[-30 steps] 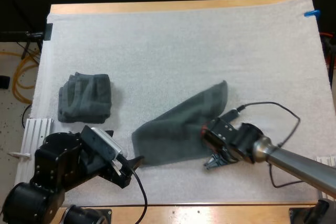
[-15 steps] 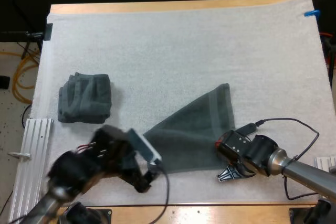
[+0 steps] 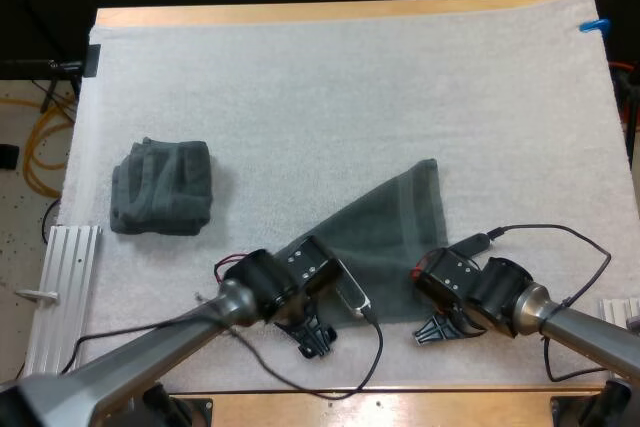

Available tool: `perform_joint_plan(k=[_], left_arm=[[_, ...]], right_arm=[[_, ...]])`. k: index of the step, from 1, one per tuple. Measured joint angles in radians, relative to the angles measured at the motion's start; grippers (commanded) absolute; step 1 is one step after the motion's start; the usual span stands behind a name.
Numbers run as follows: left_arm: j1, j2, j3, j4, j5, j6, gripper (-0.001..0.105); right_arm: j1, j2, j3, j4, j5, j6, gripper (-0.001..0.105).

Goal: Pick towel from pile fold and stack

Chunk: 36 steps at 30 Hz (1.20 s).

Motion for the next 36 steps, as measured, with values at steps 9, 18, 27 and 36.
perform_joint_plan(k=[9,18,27,36], left_arm=[[0.0,0.114,0.0,-0.044,-0.005,-0.004,0.064],[0.0,0.125,0.0,-0.045,-0.008,-0.004,0.064],[0.0,0.174,-0.009,-0.043,-0.002,-0.005,0.025],[0.0,0.084,-0.031,0.013,-0.016,-0.008,0.0]], right_arm=[[0.0,0.0,0.0,0.0,0.012,0.0,0.0],[0.0,0.0,0.0,-0.004,0.027,0.0,0.0],[0.0,0.0,0.0,-0.011,0.03,0.0,0.0],[0.0,-0.033,0.0,-0.015,0.072,-0.005,0.0]])
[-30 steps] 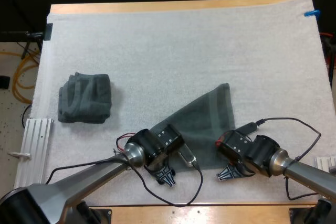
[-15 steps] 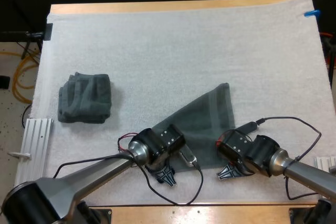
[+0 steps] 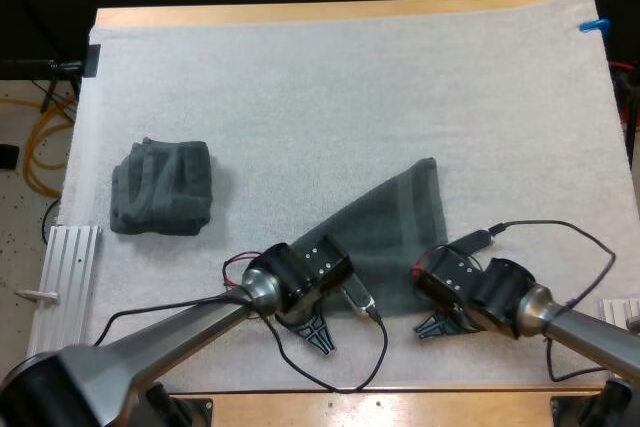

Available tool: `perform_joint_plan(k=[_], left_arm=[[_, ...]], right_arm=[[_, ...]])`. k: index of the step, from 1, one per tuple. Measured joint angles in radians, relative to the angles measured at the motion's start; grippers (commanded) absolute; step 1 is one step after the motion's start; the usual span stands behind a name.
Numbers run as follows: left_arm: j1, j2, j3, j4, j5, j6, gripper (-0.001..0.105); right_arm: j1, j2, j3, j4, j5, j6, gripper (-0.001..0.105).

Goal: Pick towel from pile fold and stack

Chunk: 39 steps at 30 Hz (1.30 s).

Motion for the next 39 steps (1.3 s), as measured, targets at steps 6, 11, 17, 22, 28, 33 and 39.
perform_joint_plan(k=[6,11,17,22,28,33,39], left_arm=[[0.0,-0.173,-0.107,0.093,-0.011,-0.019,0.0],[0.0,-0.298,-0.236,0.149,-0.044,-0.035,0.0],[0.0,-0.373,-0.441,0.199,-0.108,-0.036,0.0],[0.0,-0.4,-0.538,0.215,-0.111,-0.037,0.0],[-0.001,-0.43,-0.567,0.286,-0.06,-0.089,0.0],[-0.039,-0.465,-0.567,0.374,-0.066,-0.16,0.0],[-0.057,-0.475,-0.567,0.387,-0.045,-0.194,0.0]], right_arm=[[0.0,-0.131,-0.044,0.026,0.111,-0.049,0.0],[0.0,-0.251,-0.193,0.066,0.166,-0.146,0.0],[0.0,-0.335,-0.394,0.073,0.179,-0.166,0.0],[0.0,-0.353,-0.501,0.139,0.173,-0.166,0.0],[0.0,-0.355,-0.554,0.295,0.053,-0.081,0.0],[0.0,-0.36,-0.553,0.377,-0.079,-0.006,0.0],[0.0,-0.359,-0.553,0.425,-0.145,0.007,0.0]])
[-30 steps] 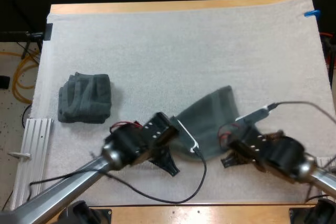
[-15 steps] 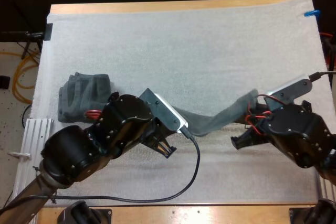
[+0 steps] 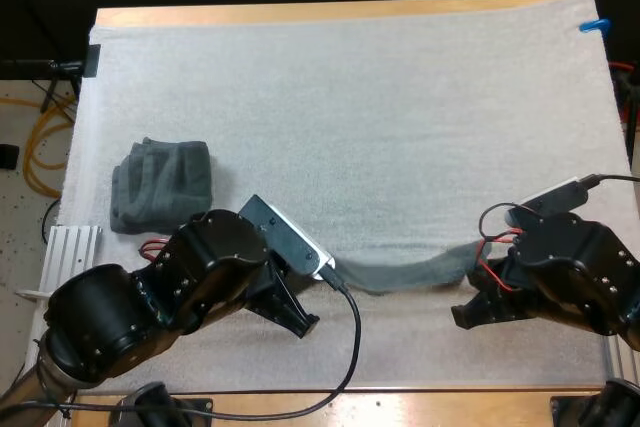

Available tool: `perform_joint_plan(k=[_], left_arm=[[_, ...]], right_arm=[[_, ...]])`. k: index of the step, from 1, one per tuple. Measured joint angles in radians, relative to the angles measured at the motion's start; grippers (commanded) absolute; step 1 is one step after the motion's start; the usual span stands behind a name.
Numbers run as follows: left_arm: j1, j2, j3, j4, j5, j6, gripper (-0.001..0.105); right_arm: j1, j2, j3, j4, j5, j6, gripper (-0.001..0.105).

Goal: Pick towel from pile fold and stack

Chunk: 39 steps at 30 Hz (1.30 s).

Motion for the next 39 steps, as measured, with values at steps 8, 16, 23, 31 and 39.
perform_joint_plan(k=[8,16,23,31,39], left_arm=[[0.1,0.064,0.165,-0.247,-0.082,0.119,0.0],[0.363,0.321,0.293,-0.611,-0.059,0.287,0.0],[0.526,0.539,0.292,-0.833,0.102,0.324,0.0],[0.61,0.716,0.292,-1.032,0.191,0.324,0.0],[0.631,0.765,0.292,-1.154,0.193,0.383,0.013]], right_arm=[[-0.004,0.065,0.169,-0.142,0.215,-0.001,0.0],[-0.234,0.337,0.363,-0.575,0.253,-0.057,0.0],[-0.4,0.537,0.363,-0.954,0.121,-0.144,0.0],[-0.459,0.686,0.363,-1.198,0.067,-0.143,0.0],[-0.458,0.75,0.363,-1.361,0.075,-0.143,0.013]])
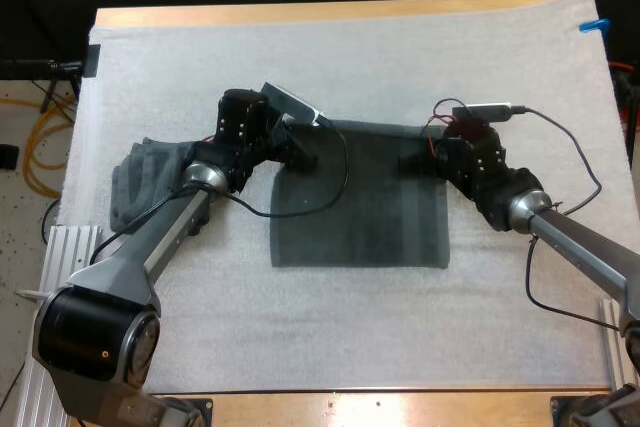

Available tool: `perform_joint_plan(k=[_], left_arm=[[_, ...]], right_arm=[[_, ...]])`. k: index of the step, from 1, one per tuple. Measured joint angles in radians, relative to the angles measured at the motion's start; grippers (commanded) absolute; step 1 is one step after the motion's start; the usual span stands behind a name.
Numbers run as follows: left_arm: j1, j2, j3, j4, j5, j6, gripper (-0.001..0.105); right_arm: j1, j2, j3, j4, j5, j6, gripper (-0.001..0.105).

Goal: Pick towel from pile fold and stack

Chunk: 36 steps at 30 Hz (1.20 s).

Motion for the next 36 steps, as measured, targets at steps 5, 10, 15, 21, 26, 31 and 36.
perform_joint_plan(k=[5,10,15,21,26,31,36], left_arm=[[-0.001,0.0,-0.005,-0.044,-0.002,0.002,0.05],[-0.001,-0.017,-0.067,-0.001,-0.009,0.003,0.067],[-0.001,-0.139,-0.138,0.058,-0.011,0.003,0.067],[-0.001,-0.365,-0.148,0.126,-0.019,-0.01,0.067],[-0.001,-0.525,-0.149,0.27,-0.022,-0.074,0.067],[-0.001,-0.651,-0.149,0.454,-0.022,-0.093,0.067],[-0.001,-0.766,-0.143,0.649,-0.016,-0.118,0.067]], right_arm=[[0.0,0.0,0.0,-0.137,0.028,-0.002,0.066],[0.0,-0.004,-0.046,-0.207,0.153,-0.089,0.075],[0.0,-0.08,-0.108,-0.204,0.224,-0.181,0.075],[0.0,-0.267,-0.117,-0.176,0.234,-0.194,0.075],[0.0,-0.449,-0.117,-0.002,0.234,-0.194,0.075],[0.0,-0.621,-0.117,0.273,0.232,-0.162,0.075],[0.0,-0.787,-0.118,0.562,0.232,-0.036,0.075]])
